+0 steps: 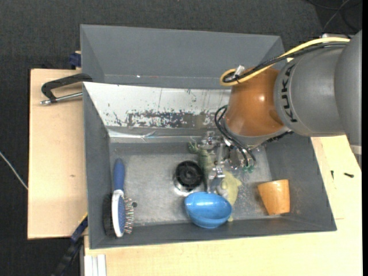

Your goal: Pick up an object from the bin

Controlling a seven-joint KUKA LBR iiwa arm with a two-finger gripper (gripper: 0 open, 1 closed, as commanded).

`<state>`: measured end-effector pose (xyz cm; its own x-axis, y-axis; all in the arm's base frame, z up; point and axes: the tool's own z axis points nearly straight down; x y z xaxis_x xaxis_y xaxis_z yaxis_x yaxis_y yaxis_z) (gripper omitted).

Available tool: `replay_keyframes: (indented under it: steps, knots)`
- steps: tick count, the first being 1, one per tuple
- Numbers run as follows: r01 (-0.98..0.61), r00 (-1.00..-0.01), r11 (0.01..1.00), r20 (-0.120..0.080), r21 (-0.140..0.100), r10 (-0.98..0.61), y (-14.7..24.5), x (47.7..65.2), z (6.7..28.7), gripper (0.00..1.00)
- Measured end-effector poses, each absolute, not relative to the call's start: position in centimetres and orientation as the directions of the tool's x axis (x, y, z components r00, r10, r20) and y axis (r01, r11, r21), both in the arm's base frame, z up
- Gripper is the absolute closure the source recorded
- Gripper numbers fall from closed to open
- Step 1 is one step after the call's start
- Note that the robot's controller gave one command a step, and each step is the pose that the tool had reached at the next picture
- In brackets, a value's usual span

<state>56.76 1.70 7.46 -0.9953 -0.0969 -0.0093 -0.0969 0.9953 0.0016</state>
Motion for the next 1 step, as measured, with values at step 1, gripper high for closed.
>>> replay_keyframes:
  steps: [1]
  knots:
    - [-0.354, -0.935, 0.935, -0.011, -0.001, -0.354, 6.39, 52.53, 7.37, 0.00]
